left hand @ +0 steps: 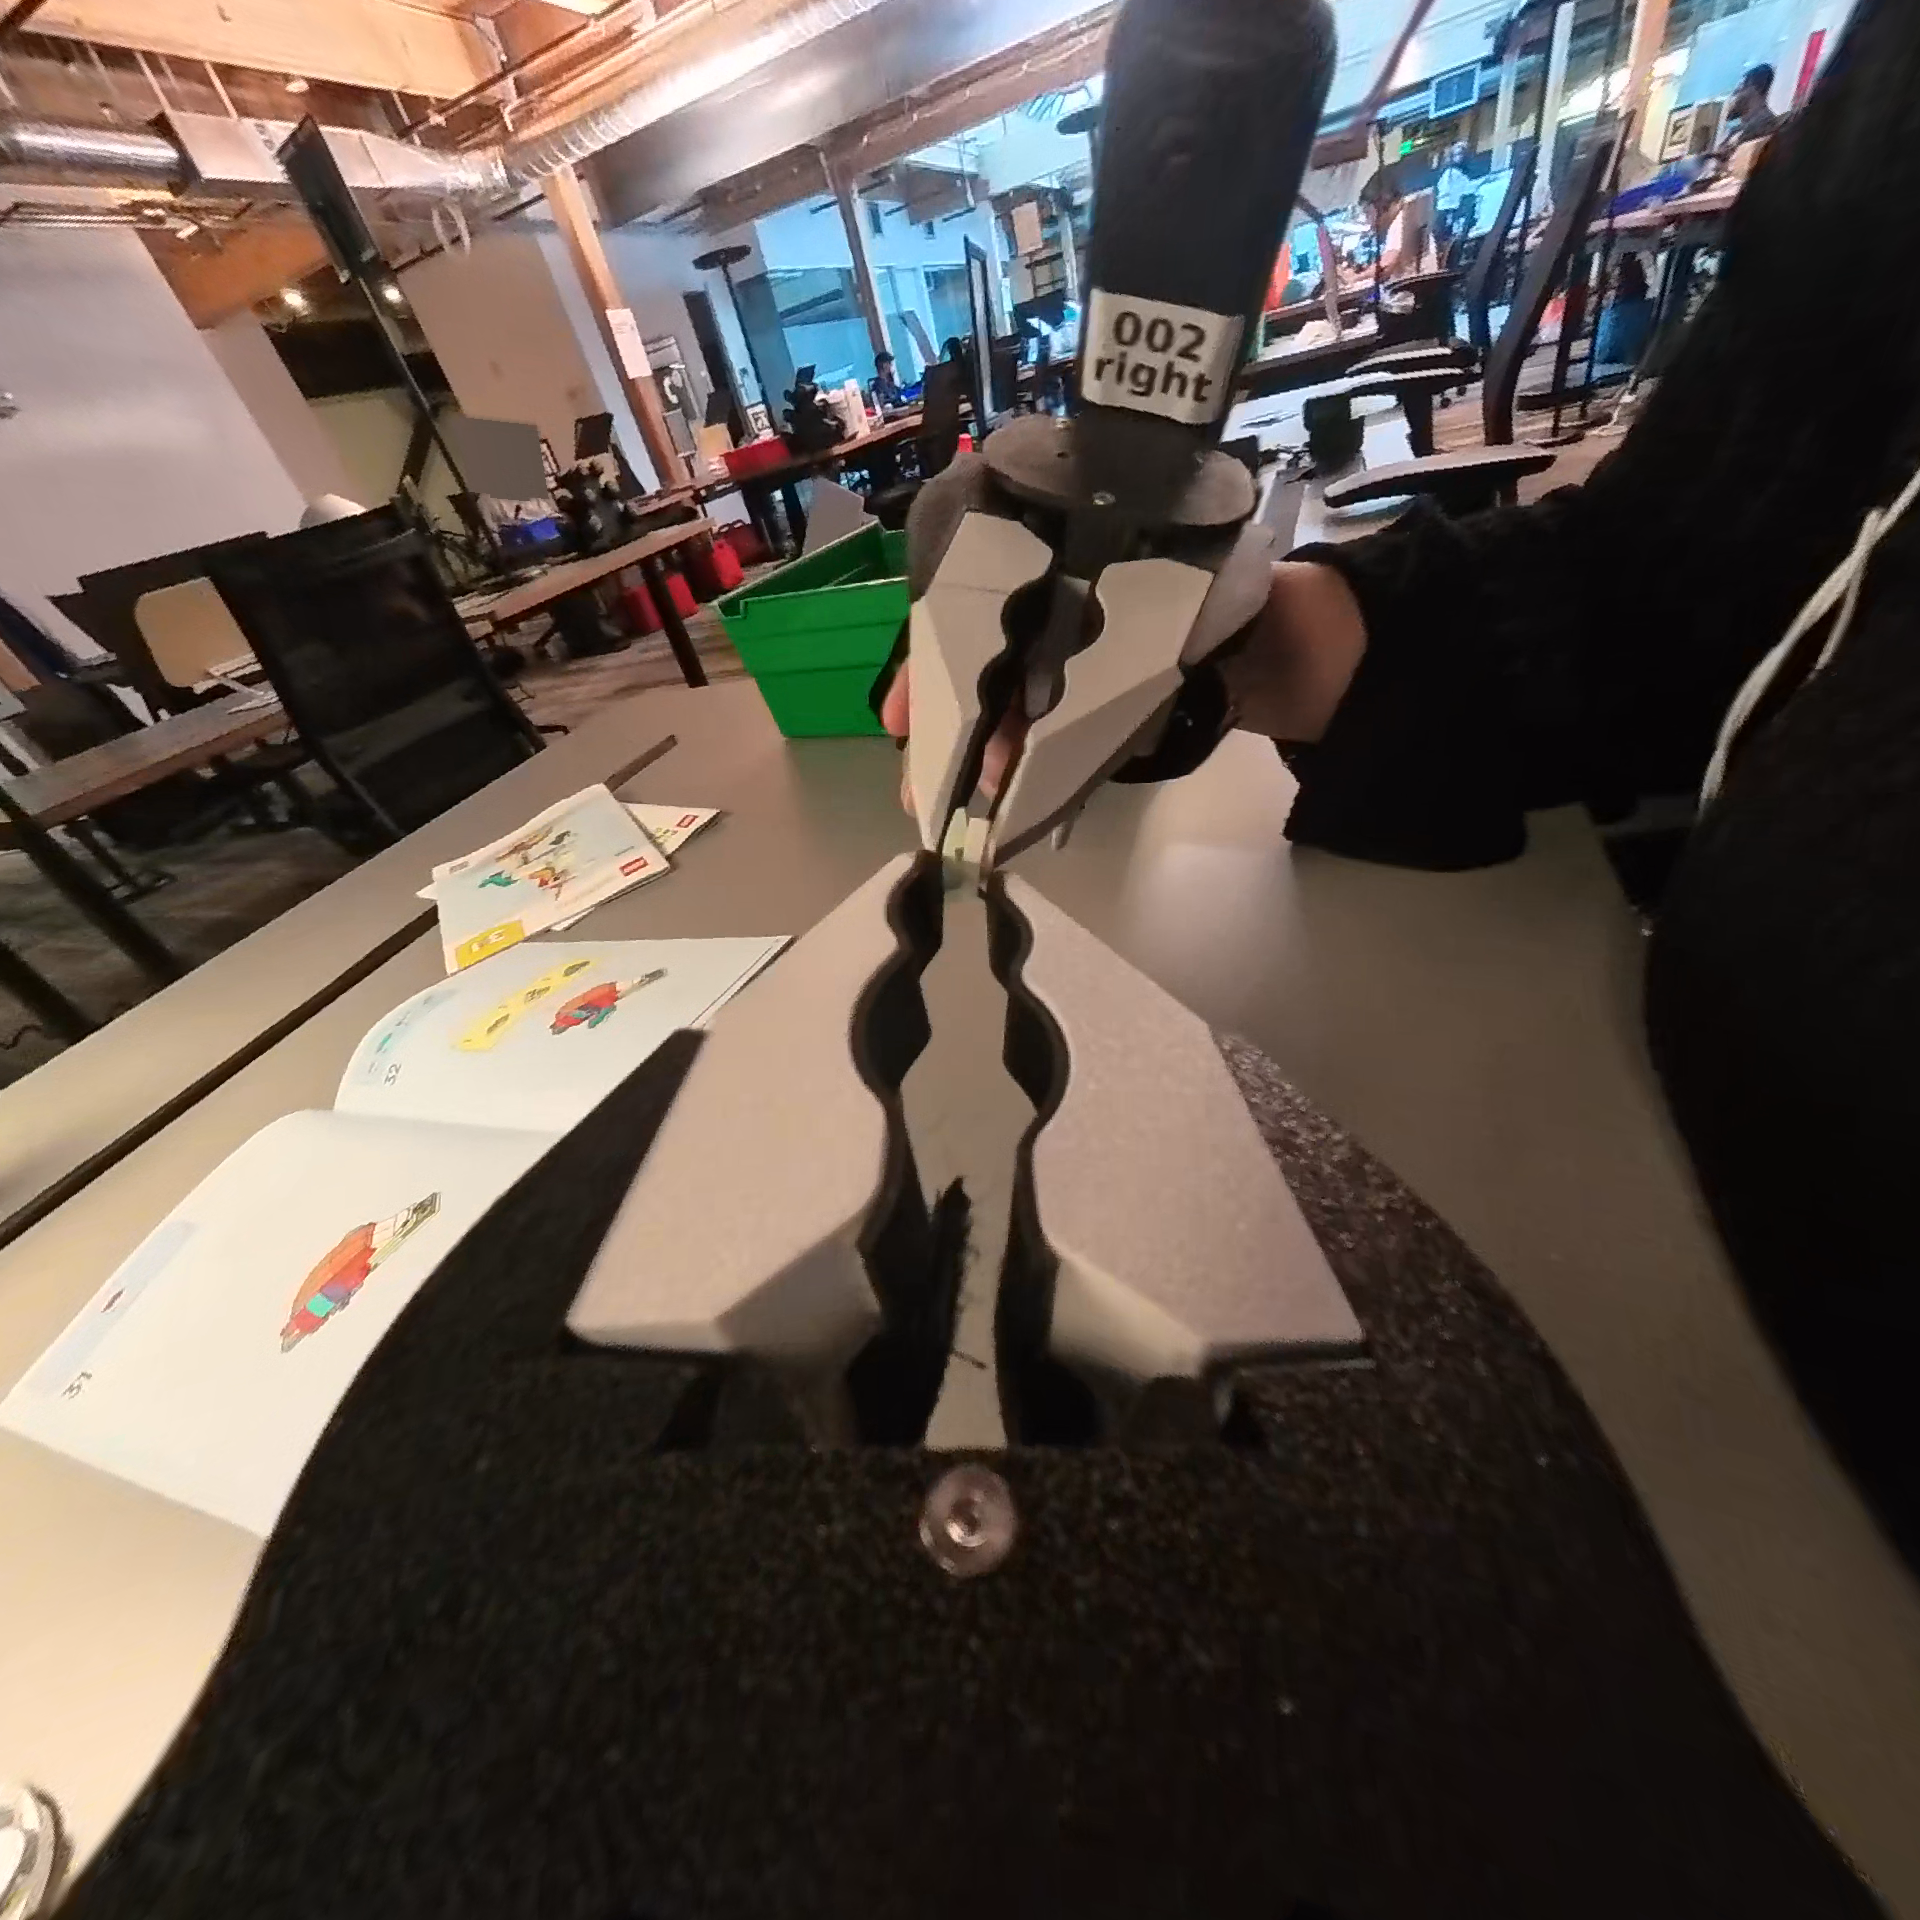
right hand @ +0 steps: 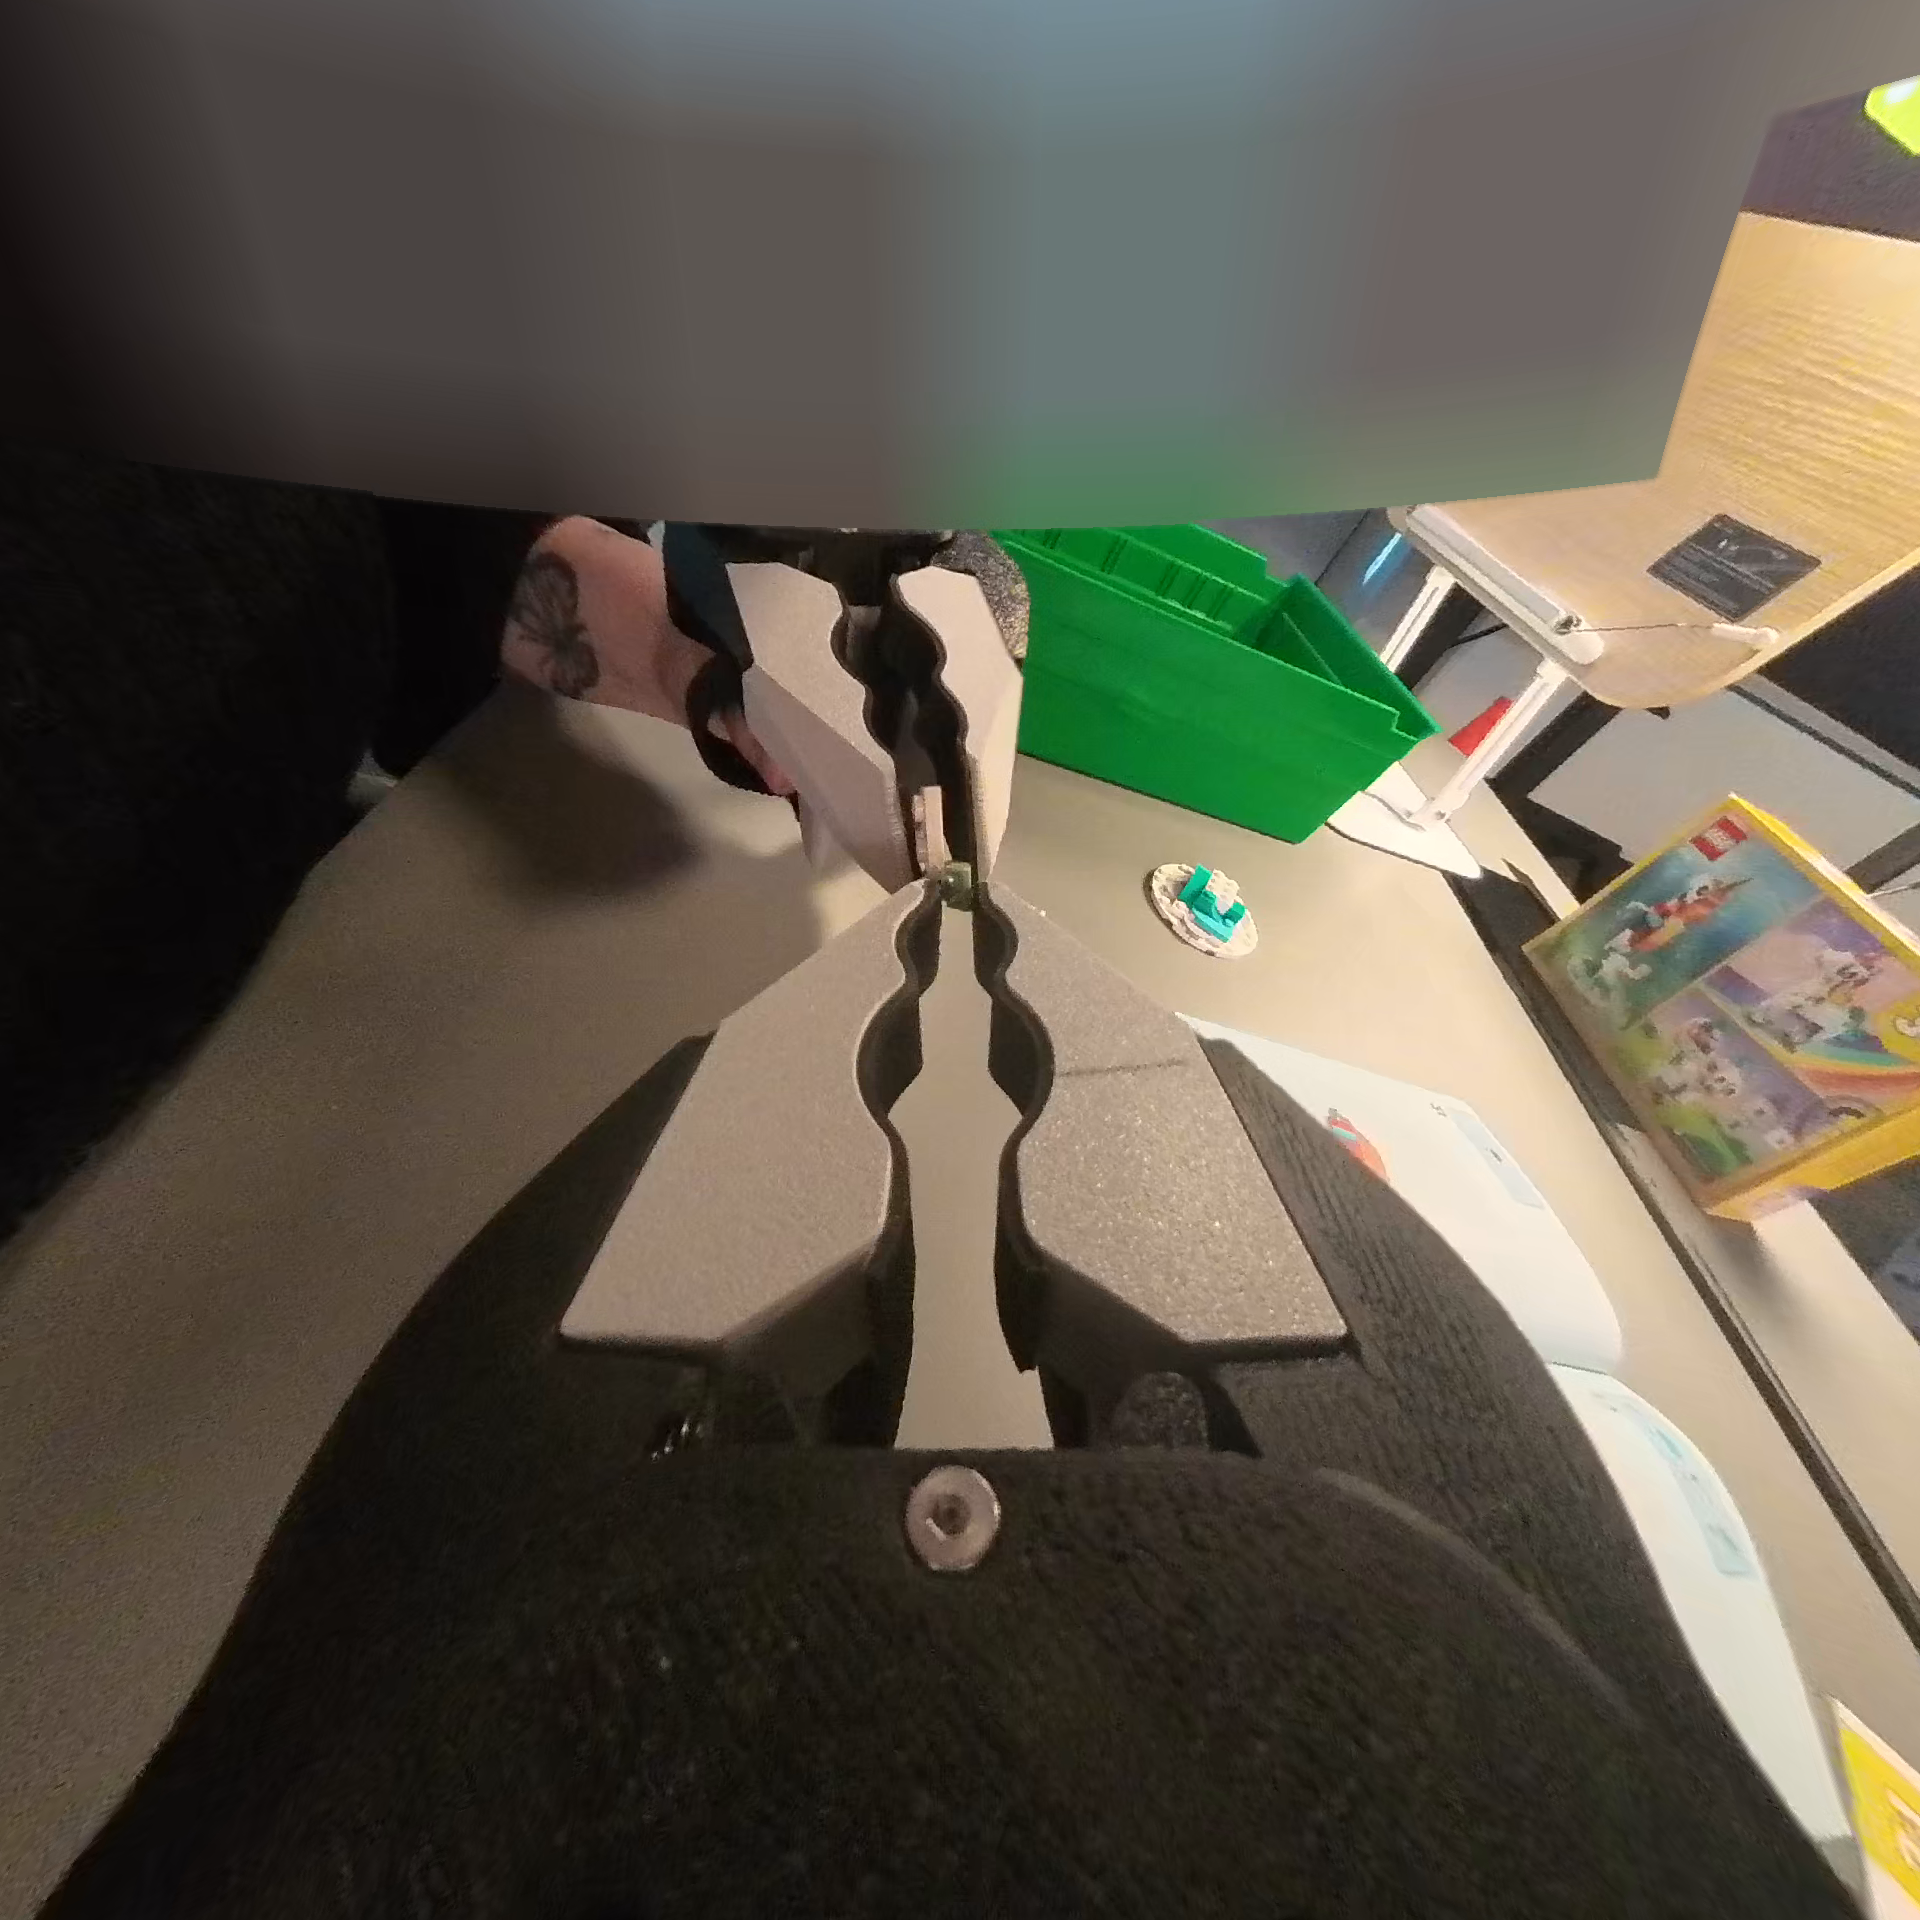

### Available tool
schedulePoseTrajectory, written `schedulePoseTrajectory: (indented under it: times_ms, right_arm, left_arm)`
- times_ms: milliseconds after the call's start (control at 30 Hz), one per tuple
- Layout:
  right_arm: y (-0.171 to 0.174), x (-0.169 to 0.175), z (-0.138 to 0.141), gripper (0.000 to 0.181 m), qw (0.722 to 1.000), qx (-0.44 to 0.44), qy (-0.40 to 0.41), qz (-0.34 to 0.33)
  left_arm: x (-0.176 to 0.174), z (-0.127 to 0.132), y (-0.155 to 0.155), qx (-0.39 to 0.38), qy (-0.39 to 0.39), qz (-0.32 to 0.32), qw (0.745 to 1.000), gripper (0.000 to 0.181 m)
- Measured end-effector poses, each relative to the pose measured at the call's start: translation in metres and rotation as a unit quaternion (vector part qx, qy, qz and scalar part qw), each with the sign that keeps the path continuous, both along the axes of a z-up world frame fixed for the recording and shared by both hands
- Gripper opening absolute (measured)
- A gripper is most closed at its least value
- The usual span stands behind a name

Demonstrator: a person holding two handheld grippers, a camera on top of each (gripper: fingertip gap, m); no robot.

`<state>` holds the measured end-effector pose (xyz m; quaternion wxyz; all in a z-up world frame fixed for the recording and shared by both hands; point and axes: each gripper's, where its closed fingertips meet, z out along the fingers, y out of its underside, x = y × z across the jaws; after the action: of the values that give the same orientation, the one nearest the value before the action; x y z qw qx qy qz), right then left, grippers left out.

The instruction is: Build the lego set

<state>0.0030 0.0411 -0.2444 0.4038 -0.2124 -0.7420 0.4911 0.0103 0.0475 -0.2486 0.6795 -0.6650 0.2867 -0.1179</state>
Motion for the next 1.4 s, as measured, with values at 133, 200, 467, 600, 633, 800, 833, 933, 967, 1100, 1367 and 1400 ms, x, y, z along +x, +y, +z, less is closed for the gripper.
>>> schedulePoseTrajectory:
  times_ms: [133,200,467,600,633,800,833,933,967,1100,1367,1400]
  right_arm:
    - [-0.002,0.004,0.0,0.003,1.0,0.02,0.014,0.006]
    - [-0.004,0.008,0.002,0.003,0.999,0.033,0.021,0.015]
    - [-0.012,0.017,0.011,0.002,0.997,0.055,0.052,0.034]
    - [-0.014,0.017,0.014,0.002,0.996,0.052,0.065,0.033]
    - [-0.014,0.016,0.014,0.002,0.996,0.054,0.066,0.03]
    - [-0.008,0.011,0.008,0.005,0.998,0.041,0.044,0.004]
    - [-0.008,0.011,0.007,0.006,0.998,0.043,0.042,0.003]
    - [-0.009,0.014,0.003,0.012,0.998,0.053,0.03,0.012]
    - [-0.009,0.014,0.002,0.011,0.998,0.055,0.029,0.013]
    - [-0.008,0.014,0.003,0.007,0.996,0.075,0.044,0.006]
    - [-0.004,0.013,-0.003,0.009,0.993,0.113,0.042,-0.006]
    - [-0.005,0.014,-0.004,0.008,0.993,0.111,0.04,-0.003]
  left_arm:
    - [0.004,0.001,-0.002,0.006,0.003,-0.011,1.0,0.006]
    - [0.008,0.004,-0.005,0.01,-0.007,-0.022,1.0,0.006]
    - [0.018,0.015,-0.013,-0.01,-0.121,-0.094,0.988,0.006]
    - [0.017,0.018,-0.015,-0.018,-0.172,-0.113,0.978,0.006]
    - [0.016,0.018,-0.015,-0.018,-0.172,-0.11,0.979,0.006]
    - [0.01,0.01,-0.009,0.006,-0.073,-0.046,0.996,0.006]
    - [0.011,0.009,-0.008,0.01,-0.055,-0.039,0.998,0.006]
    - [0.01,0.006,-0.007,0.024,0.004,-0.022,0.999,0.006]
    - [0.009,0.004,-0.007,0.027,0.026,-0.016,0.999,0.006]
    - [0.009,-0.001,-0.006,0.031,0.069,-0.008,0.997,0.006]
    - [0.009,-0.002,-0.008,0.037,0.095,-0.006,0.995,0.006]
    - [0.01,-0.003,-0.008,0.037,0.1,-0.007,0.994,0.006]
